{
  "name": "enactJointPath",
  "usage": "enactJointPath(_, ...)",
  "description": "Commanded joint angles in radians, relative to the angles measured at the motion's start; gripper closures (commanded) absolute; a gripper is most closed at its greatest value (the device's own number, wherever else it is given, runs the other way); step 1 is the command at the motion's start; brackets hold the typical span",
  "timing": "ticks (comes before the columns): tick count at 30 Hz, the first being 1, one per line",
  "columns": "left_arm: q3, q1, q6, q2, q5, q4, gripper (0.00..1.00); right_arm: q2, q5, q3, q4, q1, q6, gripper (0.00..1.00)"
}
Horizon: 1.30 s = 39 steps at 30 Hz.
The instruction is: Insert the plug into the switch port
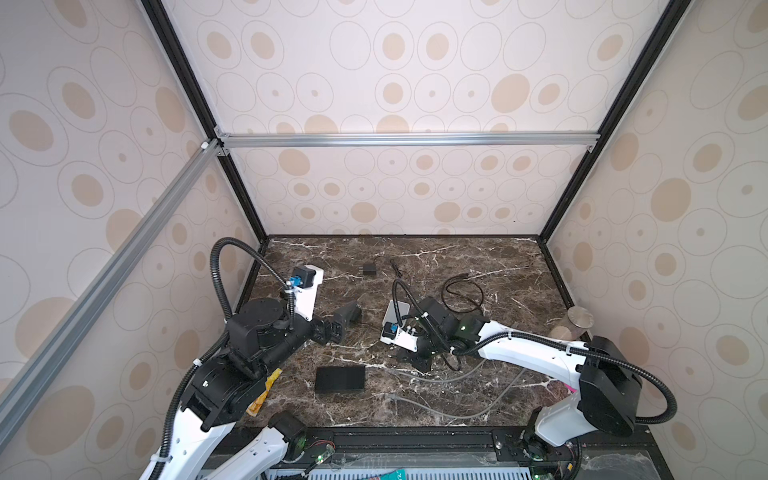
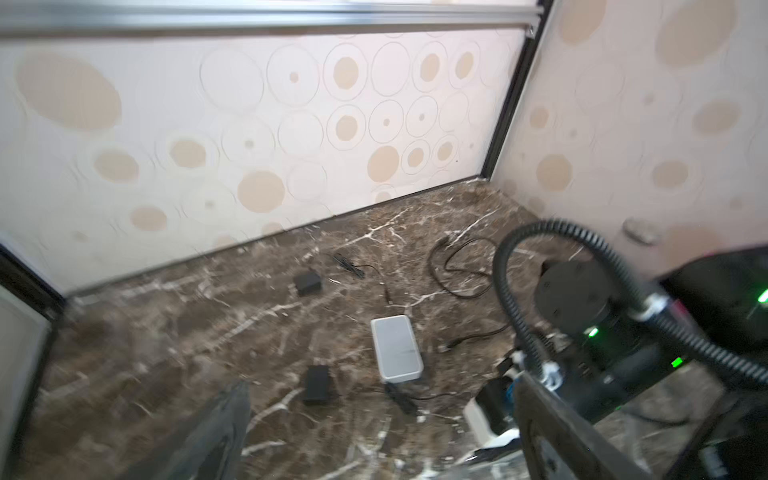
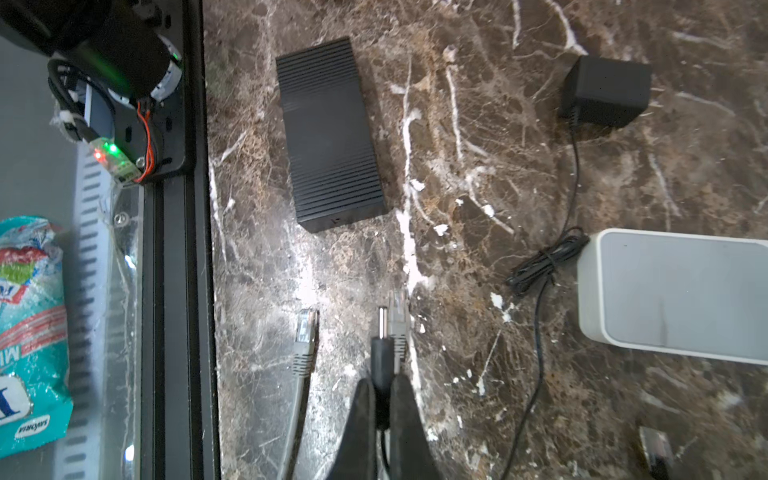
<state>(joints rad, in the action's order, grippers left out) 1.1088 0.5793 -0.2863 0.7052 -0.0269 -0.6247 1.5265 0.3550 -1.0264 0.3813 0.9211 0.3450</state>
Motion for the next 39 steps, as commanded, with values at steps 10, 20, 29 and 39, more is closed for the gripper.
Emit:
enactJointPath(10,-0.513,-0.009,-0.838,-0.101,0.059,-0.160,0.19,0.122,-0.002,-0.047,0.073,0.077,0.108,1.00)
enactJointPath(20,-0.714,-0.010,-1.040,-0.146,-0.128,-0.087,0.12,0.175,-0.008,-0.056,0.026,0.096,0.057,1.00)
enactJointPath(29,-0.821,-0.012,-1.142,-0.152,-0.174,0.035,0.02,0.170,-0.003,-0.063,0.009,0.096,0.032,1.00)
enactJointPath(39,-0.874,-0.035,-1.128,-0.062,-0.044,0.222,0.02,0.152,-0.015,-0.050,0.016,0.096,0.003,1.00)
